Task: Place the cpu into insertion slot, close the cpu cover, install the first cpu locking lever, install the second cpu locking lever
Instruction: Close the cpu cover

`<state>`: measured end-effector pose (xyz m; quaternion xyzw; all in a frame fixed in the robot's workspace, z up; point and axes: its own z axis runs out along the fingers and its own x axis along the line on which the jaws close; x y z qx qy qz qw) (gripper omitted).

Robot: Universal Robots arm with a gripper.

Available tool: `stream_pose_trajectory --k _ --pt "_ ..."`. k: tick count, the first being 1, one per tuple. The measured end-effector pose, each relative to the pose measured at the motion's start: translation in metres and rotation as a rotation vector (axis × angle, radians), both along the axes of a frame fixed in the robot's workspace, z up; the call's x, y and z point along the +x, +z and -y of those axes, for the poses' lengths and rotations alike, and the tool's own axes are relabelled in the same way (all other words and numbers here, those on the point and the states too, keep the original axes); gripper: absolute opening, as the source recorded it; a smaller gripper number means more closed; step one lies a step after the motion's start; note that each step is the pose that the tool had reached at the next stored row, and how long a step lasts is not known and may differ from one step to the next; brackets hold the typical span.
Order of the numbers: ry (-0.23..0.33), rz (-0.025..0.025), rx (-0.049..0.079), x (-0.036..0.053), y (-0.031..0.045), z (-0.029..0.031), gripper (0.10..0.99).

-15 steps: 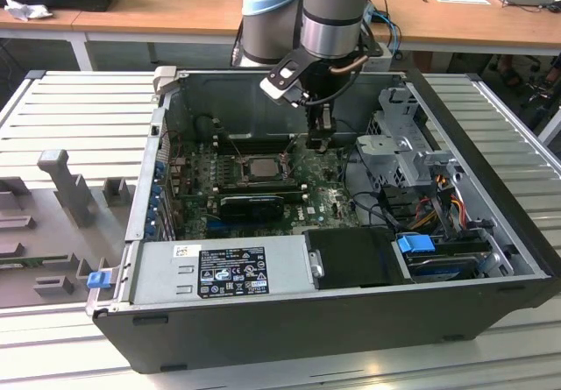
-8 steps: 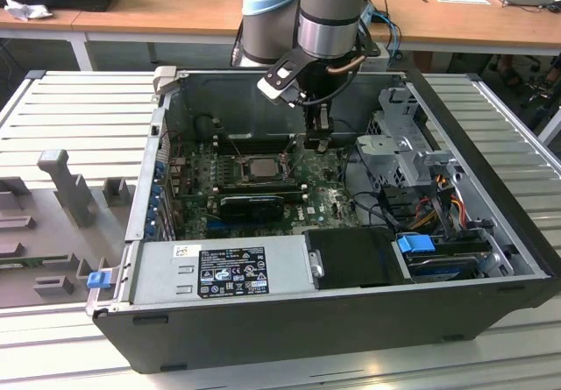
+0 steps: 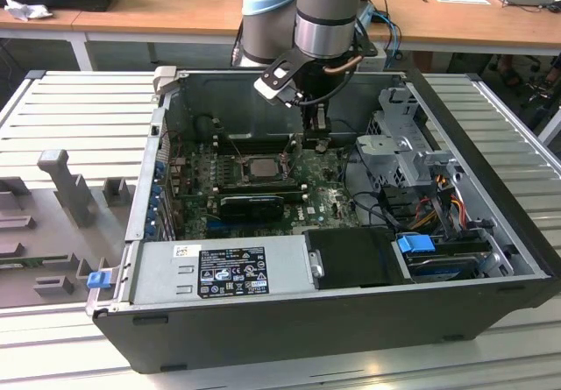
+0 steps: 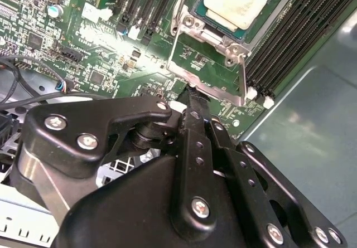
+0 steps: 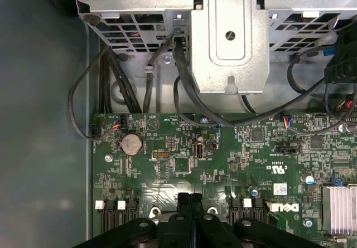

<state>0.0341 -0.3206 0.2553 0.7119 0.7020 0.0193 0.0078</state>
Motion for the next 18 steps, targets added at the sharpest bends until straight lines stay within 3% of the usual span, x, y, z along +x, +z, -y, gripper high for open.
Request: stream_pose_trajectory --k 18 --pt "0.000 0.0000 0.000 -0.0077 0.0000 0.0000 0.106"
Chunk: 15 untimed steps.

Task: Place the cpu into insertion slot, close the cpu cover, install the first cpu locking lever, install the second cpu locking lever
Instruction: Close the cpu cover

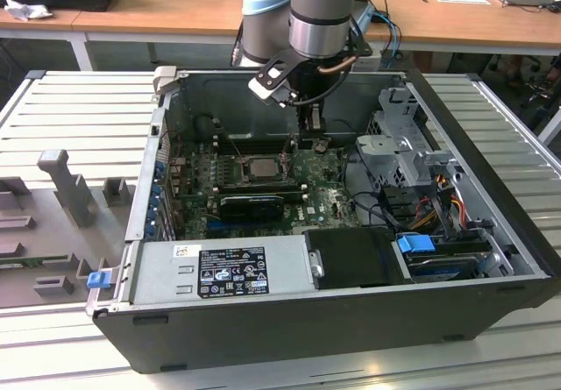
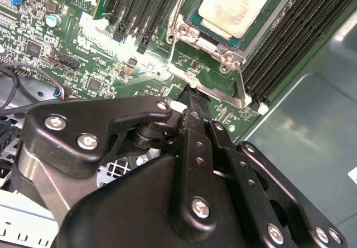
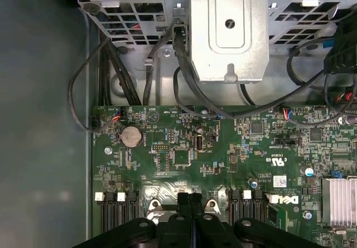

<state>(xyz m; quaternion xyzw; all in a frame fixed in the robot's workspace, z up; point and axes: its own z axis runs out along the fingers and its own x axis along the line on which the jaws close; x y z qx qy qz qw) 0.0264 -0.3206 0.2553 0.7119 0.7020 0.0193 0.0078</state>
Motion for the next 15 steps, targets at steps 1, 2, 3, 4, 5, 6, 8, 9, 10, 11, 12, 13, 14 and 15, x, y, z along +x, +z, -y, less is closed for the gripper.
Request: stream_pose_trajectory --k 1,2,3,4,5,6,8,9,10,11,12,13,14,15 --pt "0.000 0.0000 0.000 -0.0003 0.0000 0.0000 0.106" --pt "0.000 0.0000 0.000 -0.0008 0.0000 0.0000 0.106" --pt "0.000 0.0000 0.000 -0.0012 0.0000 0.0000 0.106" --pt "0.000 0.0000 0.000 -0.0016 0.0000 0.0000 0.106" --pt "0.000 0.0000 0.000 -0.0022 0.0000 0.0000 0.106" --pt "0.000 0.0000 0.000 -0.0031 0.0000 0.0000 0.106" --pt "0.000 0.0000 0.000 -0.0045 0.0000 0.0000 0.106" --pt "0.000 0.0000 0.000 -0.0053 0.0000 0.0000 0.106" --pt "0.000 0.0000 0.000 -0.0060 0.0000 0.0000 0.106" --pt "0.000 0.0000 0.000 -0.0065 0.0000 0.0000 0.106" --pt "0.000 0.0000 0.000 -0.0068 0.0000 0.0000 0.106" --pt "0.000 0.0000 0.000 -0.0074 0.0000 0.0000 0.106" --pt "0.000 0.0000 0.000 -0.0078 0.0000 0.0000 0.106" --pt "0.000 -0.0001 0.000 -0.0082 0.0000 0.0000 0.106"
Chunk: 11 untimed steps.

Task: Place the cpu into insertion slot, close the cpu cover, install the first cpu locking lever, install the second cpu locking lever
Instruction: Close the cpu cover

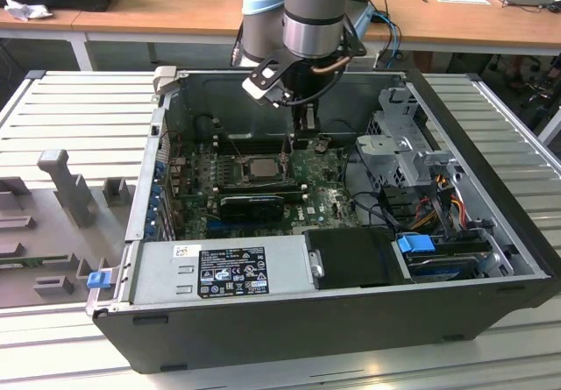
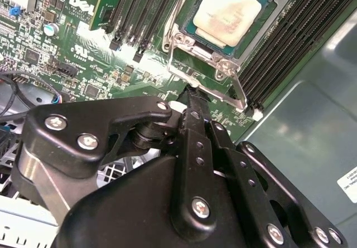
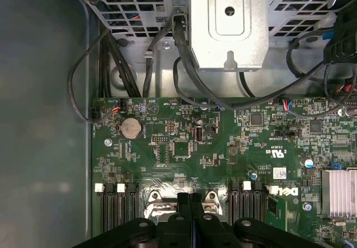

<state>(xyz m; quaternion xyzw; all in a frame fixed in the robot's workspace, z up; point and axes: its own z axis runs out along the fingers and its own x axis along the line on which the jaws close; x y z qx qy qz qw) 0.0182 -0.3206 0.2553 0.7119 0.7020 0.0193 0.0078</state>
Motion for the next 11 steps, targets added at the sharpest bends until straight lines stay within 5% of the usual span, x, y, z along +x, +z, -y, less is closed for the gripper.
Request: stream_pose_trajectory --k 11 --pt "0.000 0.0001 0.000 -0.0053 0.0000 0.0000 0.106"
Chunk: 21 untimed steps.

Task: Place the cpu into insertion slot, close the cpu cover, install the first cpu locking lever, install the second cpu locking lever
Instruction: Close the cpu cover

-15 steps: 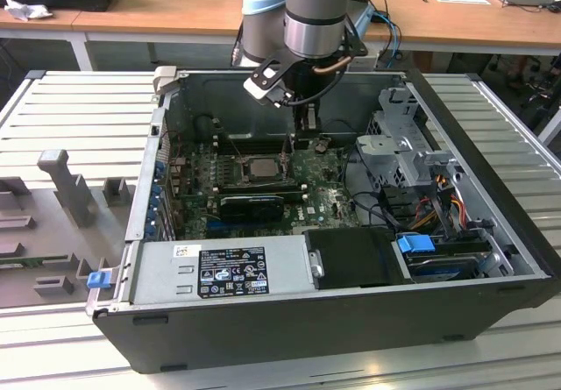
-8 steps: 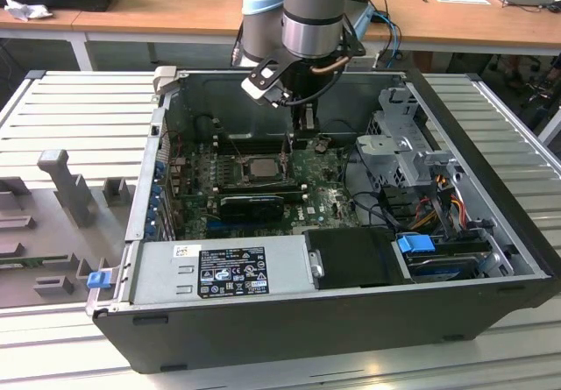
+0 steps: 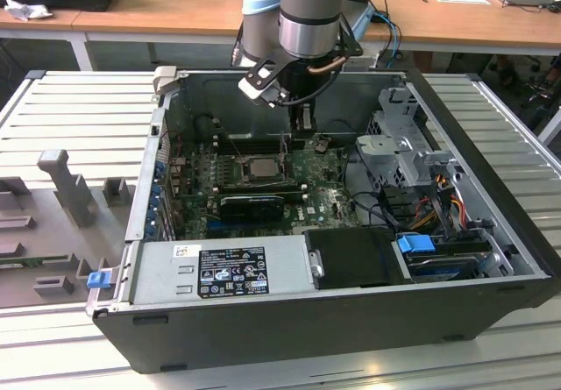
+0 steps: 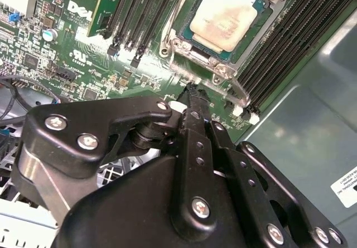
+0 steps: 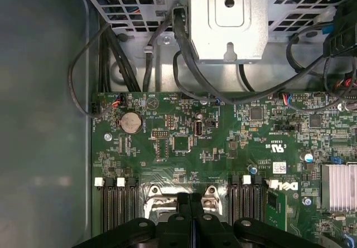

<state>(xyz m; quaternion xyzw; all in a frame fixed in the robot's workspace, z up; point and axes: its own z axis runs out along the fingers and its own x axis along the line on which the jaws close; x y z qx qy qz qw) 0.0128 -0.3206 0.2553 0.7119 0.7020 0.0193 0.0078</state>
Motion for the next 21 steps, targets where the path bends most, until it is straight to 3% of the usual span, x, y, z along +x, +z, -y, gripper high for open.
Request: stream_pose_trajectory --k 9,16,21 --pt "0.000 0.0000 0.000 -0.0053 0.0000 0.0000 0.106" --pt "0.000 0.0000 0.000 -0.0094 -0.0098 0.0000 0.106" --pt "0.000 0.0000 0.000 -0.0199 -0.0130 0.0000 0.106"
